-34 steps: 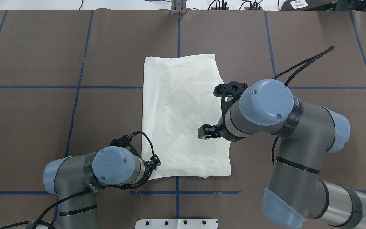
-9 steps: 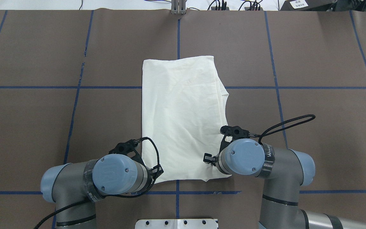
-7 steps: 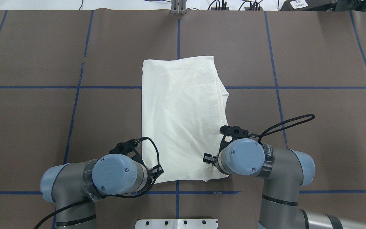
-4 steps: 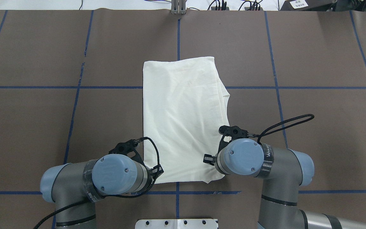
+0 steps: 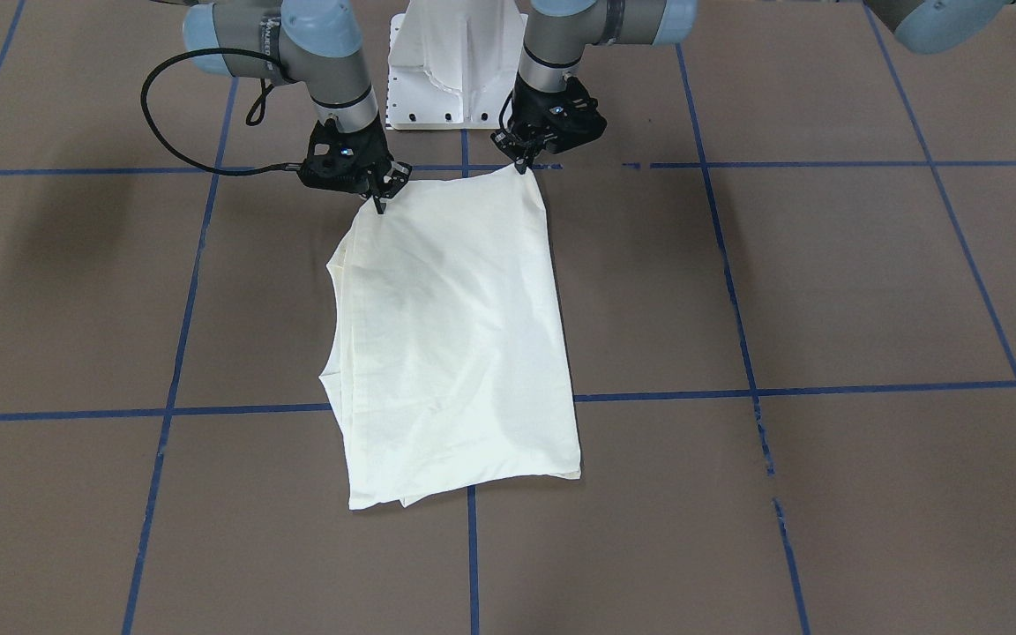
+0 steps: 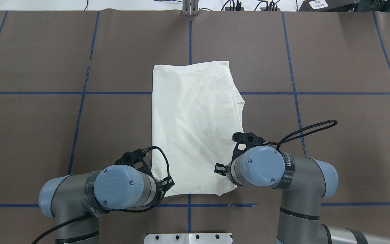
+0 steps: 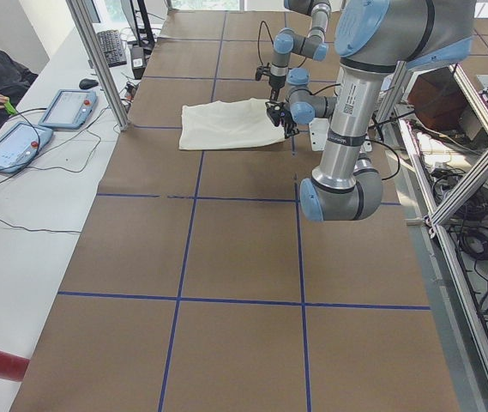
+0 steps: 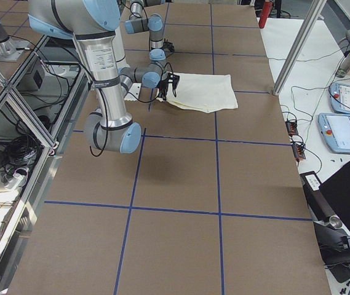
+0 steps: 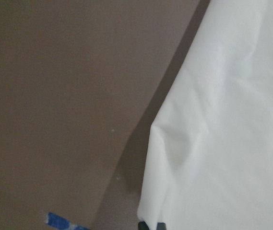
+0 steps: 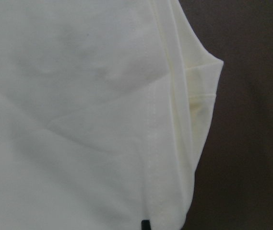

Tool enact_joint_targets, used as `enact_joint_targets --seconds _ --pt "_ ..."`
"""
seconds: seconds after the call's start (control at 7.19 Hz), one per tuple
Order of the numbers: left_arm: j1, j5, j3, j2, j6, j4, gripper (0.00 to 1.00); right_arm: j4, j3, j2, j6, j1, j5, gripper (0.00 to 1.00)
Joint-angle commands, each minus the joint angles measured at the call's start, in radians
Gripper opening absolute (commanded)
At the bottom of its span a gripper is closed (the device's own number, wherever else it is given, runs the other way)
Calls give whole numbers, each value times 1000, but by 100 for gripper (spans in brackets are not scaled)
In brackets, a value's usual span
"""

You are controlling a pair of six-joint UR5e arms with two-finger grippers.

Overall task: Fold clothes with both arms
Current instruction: 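Grasp the near shirt edge with both grippers, then lift the near edge with both grippers and fold it away from the robot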

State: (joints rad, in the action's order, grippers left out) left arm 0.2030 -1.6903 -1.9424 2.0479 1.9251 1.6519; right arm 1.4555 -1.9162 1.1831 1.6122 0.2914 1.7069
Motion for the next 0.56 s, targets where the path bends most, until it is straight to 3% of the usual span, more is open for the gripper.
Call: enact_joint_targets --seconds 0.0,0.14,0.42 --pt "-49 1 -117 -2 0 -99 0 -1 -73 29 -2 2 46 0" --pt "-92 1 -206 -2 0 -172 0 -1 -123 56 0 -9 72 0" --pt "-117 1 -233 2 0 -195 0 -1 -144 70 2 -18 135 0"
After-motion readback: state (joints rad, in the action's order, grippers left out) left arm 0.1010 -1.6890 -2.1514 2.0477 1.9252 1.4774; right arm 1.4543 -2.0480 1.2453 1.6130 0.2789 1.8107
